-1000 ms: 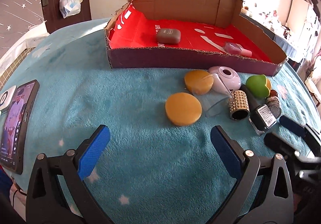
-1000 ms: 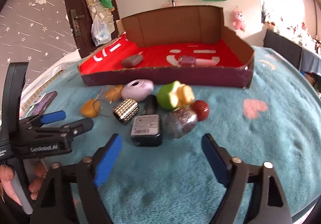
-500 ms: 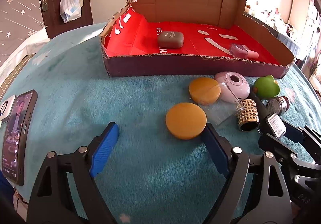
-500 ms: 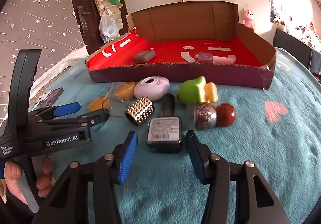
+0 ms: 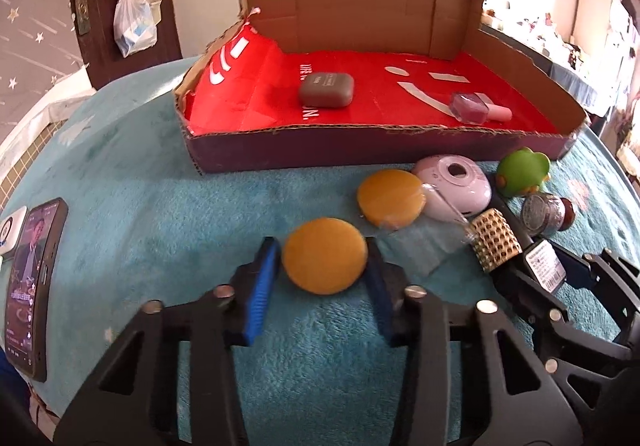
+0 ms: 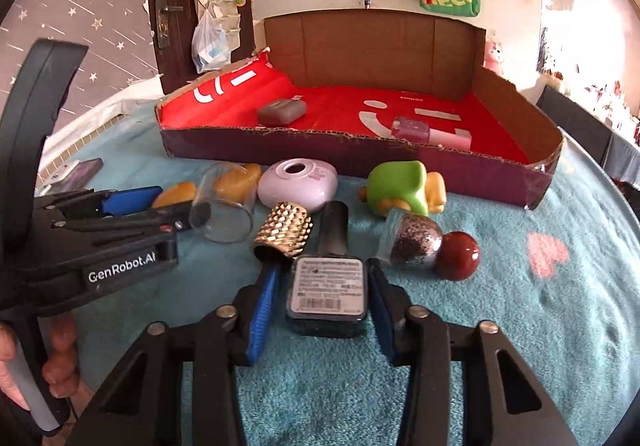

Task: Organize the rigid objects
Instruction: 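Grasp the black nail polish bottle with the right tool while the left tool grasps an orange sponge, then carry the black bottle and orange sponge into the box and lower them, then open both tools releasing the items and lift away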

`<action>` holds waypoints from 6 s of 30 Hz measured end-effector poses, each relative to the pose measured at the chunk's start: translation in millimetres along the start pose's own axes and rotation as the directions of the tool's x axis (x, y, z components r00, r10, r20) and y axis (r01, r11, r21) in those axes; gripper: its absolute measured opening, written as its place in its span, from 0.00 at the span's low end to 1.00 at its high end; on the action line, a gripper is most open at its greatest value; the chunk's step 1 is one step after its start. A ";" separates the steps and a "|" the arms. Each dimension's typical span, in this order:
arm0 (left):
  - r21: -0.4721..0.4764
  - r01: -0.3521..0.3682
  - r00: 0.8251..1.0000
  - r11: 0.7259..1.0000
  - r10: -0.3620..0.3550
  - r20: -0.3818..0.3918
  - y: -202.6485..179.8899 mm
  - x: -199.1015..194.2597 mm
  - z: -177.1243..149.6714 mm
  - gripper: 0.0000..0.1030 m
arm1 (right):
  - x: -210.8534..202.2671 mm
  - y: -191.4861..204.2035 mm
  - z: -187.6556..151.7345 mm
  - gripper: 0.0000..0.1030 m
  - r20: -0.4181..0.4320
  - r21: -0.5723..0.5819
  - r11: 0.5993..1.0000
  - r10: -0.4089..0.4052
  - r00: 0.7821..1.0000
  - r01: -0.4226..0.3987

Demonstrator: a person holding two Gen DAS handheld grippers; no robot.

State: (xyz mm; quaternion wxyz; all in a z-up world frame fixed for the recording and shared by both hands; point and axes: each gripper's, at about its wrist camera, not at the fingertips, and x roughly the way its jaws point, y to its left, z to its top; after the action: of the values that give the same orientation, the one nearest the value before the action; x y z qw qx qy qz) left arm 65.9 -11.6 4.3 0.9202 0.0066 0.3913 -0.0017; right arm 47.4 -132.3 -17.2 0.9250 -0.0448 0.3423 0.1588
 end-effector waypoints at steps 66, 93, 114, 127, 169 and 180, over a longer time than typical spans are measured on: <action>0.049 0.079 0.988 0.996 -0.084 0.126 -0.5 -45.7 40.2 0.34 | -50.8 -19.4 39.1 0.36 0.071 0.032 0.985 0.166 0.984 -0.169; 0.104 0.121 0.985 0.987 -0.133 0.113 -3.9 -21.2 94.6 0.34 | -31.3 -36.1 87.4 0.36 0.069 -0.041 0.987 0.159 0.985 -0.156; 0.109 0.222 0.972 0.969 -0.212 -0.099 -3.8 43.7 116.0 0.34 | 38.8 -69.3 118.2 0.37 -0.121 0.008 0.981 0.195 0.973 -0.196; 0.079 0.223 0.960 0.972 -0.205 -0.192 0.0 80.1 119.6 0.34 | 72.2 -77.4 124.1 0.37 -0.218 0.028 0.979 0.204 0.954 -0.203; 0.090 0.152 0.977 0.984 -0.135 -0.165 -5.1 110.5 145.0 0.35 | 112.3 -87.7 132.8 0.37 -0.215 0.062 0.996 0.078 0.973 -0.066; 0.092 0.148 0.977 0.985 -0.132 -0.165 -5.7 111.6 145.3 0.35 | 112.9 -88.4 132.2 0.37 -0.211 0.068 0.995 0.086 0.974 -0.074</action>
State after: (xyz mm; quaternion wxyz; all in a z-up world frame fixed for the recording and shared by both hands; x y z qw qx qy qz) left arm 247.9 -19.1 24.7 0.8822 0.0270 0.4620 -0.0865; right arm 238.6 -160.9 8.1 0.8767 -0.0202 0.4457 0.1800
